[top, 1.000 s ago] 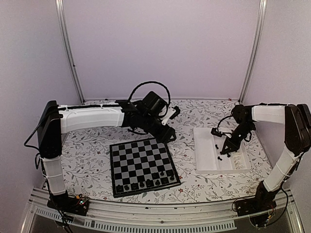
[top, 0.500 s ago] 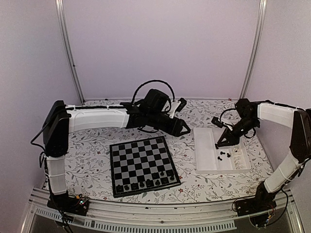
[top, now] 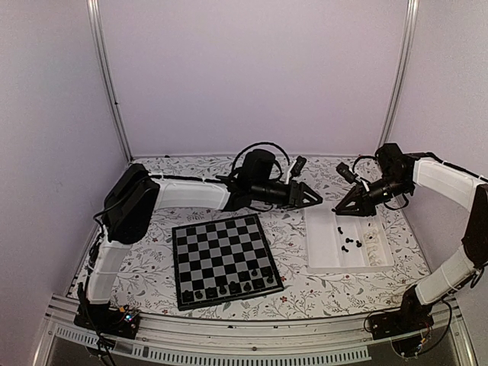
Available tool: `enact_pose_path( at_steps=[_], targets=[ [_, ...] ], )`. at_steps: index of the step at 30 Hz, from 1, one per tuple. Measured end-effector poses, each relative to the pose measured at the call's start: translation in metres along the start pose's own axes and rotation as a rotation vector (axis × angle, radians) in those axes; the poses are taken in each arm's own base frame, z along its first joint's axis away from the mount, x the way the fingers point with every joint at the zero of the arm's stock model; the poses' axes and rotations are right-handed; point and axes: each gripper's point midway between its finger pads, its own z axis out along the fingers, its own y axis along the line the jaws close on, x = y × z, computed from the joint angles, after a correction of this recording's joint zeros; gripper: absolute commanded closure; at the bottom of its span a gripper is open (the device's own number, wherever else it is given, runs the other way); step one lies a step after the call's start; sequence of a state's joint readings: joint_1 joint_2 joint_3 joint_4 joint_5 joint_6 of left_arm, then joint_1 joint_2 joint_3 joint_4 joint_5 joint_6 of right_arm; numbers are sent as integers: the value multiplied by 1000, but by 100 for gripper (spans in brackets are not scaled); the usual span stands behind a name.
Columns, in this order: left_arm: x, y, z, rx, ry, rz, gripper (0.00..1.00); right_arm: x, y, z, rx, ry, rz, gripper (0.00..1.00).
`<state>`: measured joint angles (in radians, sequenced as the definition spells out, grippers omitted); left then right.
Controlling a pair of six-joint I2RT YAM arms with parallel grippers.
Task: Set up the chess pieces on the board
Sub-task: Place the chess piece on the chessboard.
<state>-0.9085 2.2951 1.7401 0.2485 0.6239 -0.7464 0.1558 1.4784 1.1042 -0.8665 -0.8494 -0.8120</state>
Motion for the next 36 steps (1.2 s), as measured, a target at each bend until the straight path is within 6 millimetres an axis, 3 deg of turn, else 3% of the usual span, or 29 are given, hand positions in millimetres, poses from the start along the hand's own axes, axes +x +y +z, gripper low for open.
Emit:
enact_pose_path(
  at_steps=[7,11,29,36],
  targets=[
    [-5,-31,16,114,8,10,57,-4,3,0,-19,-22,11,82],
    [2,-39,26,147,31,7,59,-5,4,0,-25,-29,13,82],
    [9,-41,33,167,57,-7,71,-11,5,0,-36,-55,28,82],
    [10,-41,33,173,66,-20,83,-11,5,-1,-38,-59,43,82]
  ],
)
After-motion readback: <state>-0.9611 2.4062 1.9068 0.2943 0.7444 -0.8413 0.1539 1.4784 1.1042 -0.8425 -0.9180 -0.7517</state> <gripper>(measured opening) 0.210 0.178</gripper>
